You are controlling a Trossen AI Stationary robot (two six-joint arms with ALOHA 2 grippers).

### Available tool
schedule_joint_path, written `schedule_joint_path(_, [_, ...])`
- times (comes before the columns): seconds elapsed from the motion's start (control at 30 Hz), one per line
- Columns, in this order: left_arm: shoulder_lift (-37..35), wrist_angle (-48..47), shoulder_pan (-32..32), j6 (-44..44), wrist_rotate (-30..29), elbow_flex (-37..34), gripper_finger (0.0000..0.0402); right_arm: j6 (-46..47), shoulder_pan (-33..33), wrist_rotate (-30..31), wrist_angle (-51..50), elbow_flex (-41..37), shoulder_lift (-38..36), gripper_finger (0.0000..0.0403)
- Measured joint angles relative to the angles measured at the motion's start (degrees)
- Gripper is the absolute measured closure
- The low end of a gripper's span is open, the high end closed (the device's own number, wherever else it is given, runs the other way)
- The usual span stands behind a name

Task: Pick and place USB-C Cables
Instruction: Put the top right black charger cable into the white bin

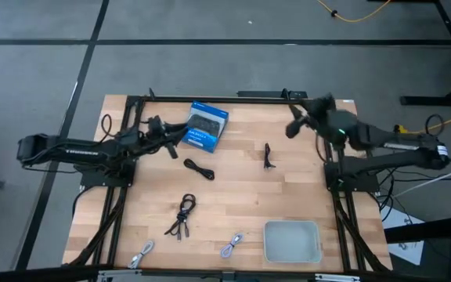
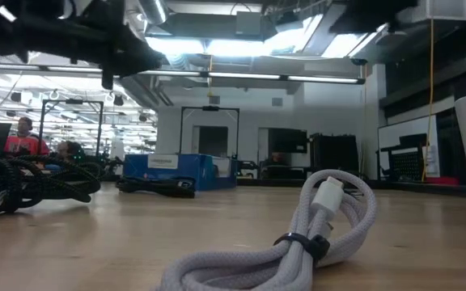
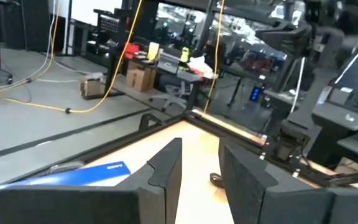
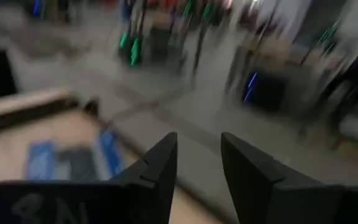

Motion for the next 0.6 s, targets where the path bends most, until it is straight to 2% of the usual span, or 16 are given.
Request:
schedule_joint_path(0.13, [3.7, -0.1, 0.9, 0.0, 0.0, 1.5, 0.0303, 10.3, -8.4, -15.4, -18.2, 10.1, 11.1, 0.0274])
schedule_joint_path(0.27, [5.9, -0.3, 1.7, 0.0, 0.0, 1.5, 0.0303, 15.2, -14.0, -23.7, -26.2, 12.9, 21.2, 0.0274])
schedule_joint_path(0.37, [6.0, -0.3, 2.0, 0.0, 0.0, 1.5, 0.0303, 18.2, -15.0, -28.1, -27.2, 12.9, 27.7, 0.0274])
schedule_joint_path(0.6, [6.0, -0.5, 2.0, 0.6, 0.0, 1.5, 0.0303, 24.2, -12.3, -28.6, -25.5, 12.9, 36.5, 0.0274])
